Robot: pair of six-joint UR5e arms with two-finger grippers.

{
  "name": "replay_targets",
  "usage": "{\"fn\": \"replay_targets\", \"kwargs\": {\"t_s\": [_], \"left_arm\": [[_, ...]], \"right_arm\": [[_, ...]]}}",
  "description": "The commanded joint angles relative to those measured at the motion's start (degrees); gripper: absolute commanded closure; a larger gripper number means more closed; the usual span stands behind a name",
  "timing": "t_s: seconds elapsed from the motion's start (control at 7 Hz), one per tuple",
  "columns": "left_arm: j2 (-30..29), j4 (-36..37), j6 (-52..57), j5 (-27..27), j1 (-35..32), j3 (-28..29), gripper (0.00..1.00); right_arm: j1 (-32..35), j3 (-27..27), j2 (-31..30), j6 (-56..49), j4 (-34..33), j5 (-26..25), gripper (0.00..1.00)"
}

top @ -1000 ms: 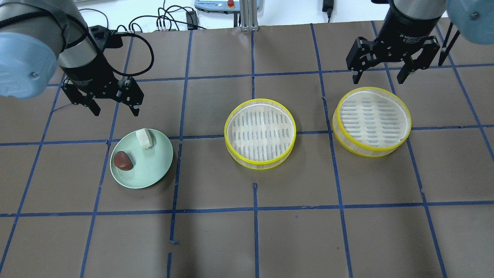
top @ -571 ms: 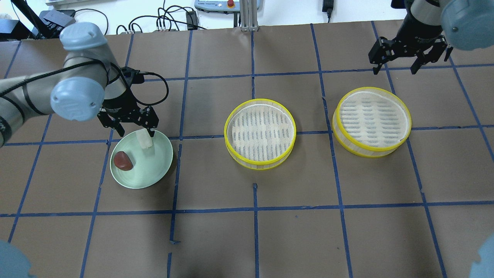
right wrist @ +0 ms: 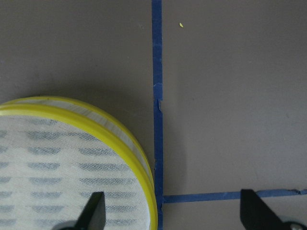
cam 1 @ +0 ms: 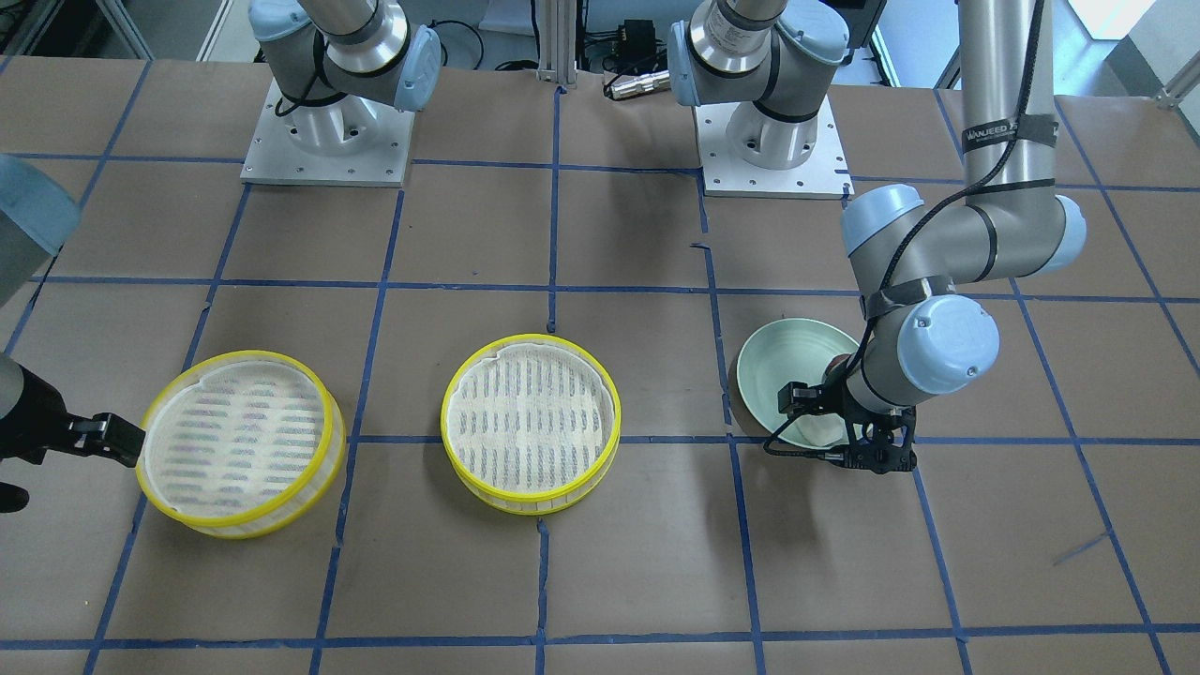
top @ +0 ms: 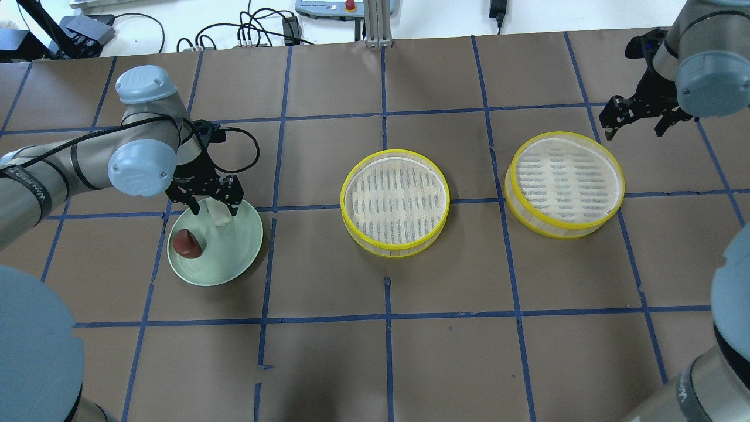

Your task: Stack buns with steamer

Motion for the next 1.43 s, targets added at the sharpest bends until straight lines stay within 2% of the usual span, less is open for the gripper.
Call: {"fn": "replay_targets", "kwargs": {"t_s": [0.0,0.29,0.43,0.57,0.71,0.86,1.0,1.14,1.29], "left_arm": [[0.1,-0.2,0.2,-0.3,0.1,0.3,0.87],[0.6,-0.1,-0.6,-1.0,-0.6,2.0,0.9],[1.8,-2.2,-4.6,-6.0,-2.2,3.9,0.9],[2.2,-5.2,-13.3,-9.9,-5.0,6.3,0.9],[2.7,-4.6,-23.9,-15.9,-12.1,7.8,0.9],[2.0,-2.4,-40.0,-17.3,-19.0,9.2,0.89],[0.8,2.3,-52.8,-24.0,-22.7,9.1,0.78],[-0.5,4.7,-59.5,-25.8,-24.6,9.0,0.71],[-1.2,5.8,-59.5,-25.1,-25.1,8.7,0.18]], "right_arm": [[-1.9,6.0,0.8,-3.0,-2.4,0.4,0.0],[-5.3,6.8,0.5,-4.7,-1.9,4.9,0.0],[-5.3,7.6,0.4,-4.5,-2.2,5.2,0.03],[-5.2,8.2,0.3,-4.5,-2.5,5.5,0.14],[-5.1,8.2,0.3,-4.4,-2.8,5.4,0.49],[-5.1,8.2,0.3,-4.4,-2.8,5.4,0.73],[-5.1,8.2,0.2,-4.3,-2.7,5.4,0.85],[-5.0,8.1,0.2,-4.2,-2.7,5.4,0.93],[-4.9,8.1,0.2,-4.0,-2.7,5.4,0.94]]}}
